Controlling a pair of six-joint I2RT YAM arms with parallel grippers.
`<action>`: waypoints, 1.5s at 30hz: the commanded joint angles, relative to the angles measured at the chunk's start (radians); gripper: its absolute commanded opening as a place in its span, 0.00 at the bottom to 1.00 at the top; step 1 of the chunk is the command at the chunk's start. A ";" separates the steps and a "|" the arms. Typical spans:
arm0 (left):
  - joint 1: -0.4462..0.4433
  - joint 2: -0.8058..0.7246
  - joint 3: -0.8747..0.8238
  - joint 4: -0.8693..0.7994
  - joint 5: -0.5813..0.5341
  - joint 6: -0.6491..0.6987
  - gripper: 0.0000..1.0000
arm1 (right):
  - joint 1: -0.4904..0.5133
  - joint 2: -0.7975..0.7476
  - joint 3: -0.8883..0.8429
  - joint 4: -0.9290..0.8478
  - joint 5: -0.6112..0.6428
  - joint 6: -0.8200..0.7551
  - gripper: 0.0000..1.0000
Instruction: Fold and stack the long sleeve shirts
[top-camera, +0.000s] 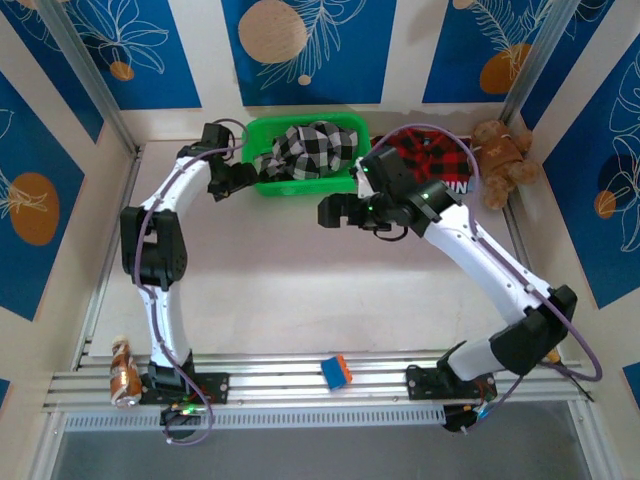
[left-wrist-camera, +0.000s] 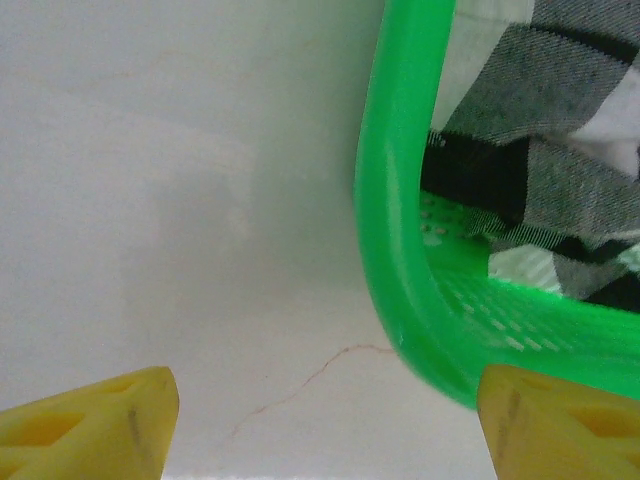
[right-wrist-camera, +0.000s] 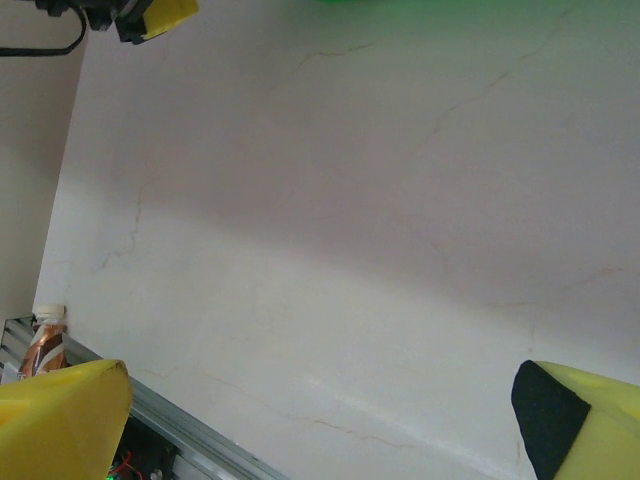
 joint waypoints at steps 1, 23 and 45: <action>-0.007 0.051 0.063 0.020 0.002 -0.075 0.79 | 0.010 0.034 0.063 -0.030 -0.047 -0.031 0.99; -0.010 -0.235 -0.317 0.033 -0.089 -0.196 0.03 | -0.065 0.491 0.466 -0.093 0.097 -0.131 0.99; -0.254 -1.237 -1.162 -0.047 -0.272 -0.859 0.00 | 0.166 0.953 0.663 -0.029 0.271 0.204 0.16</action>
